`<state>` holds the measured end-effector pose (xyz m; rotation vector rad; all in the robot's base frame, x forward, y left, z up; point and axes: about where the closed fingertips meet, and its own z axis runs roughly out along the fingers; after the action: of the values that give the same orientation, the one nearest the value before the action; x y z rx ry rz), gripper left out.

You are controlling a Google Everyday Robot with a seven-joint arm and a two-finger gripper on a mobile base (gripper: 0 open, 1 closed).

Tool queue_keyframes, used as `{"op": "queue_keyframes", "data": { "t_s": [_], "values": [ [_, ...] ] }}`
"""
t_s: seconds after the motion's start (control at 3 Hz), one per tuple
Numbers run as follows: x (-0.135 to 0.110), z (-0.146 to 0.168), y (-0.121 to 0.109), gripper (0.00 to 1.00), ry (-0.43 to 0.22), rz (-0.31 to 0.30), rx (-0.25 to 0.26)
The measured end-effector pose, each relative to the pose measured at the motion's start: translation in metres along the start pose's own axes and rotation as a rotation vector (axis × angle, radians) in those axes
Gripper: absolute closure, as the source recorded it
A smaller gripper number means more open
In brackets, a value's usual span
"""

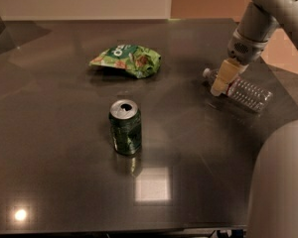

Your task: Place water bottle upright

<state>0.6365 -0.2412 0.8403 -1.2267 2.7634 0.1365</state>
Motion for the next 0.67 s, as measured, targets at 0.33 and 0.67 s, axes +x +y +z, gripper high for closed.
{"op": "queue_keyframes", "data": {
  "t_s": [0.33, 0.67],
  "values": [
    [-0.0082, 0.0012, 0.0066, 0.41, 0.018, -0.012, -0.002],
    [-0.0119, -0.0008, 0.0109, 0.64, 0.018, -0.018, -0.008]
  ]
}}
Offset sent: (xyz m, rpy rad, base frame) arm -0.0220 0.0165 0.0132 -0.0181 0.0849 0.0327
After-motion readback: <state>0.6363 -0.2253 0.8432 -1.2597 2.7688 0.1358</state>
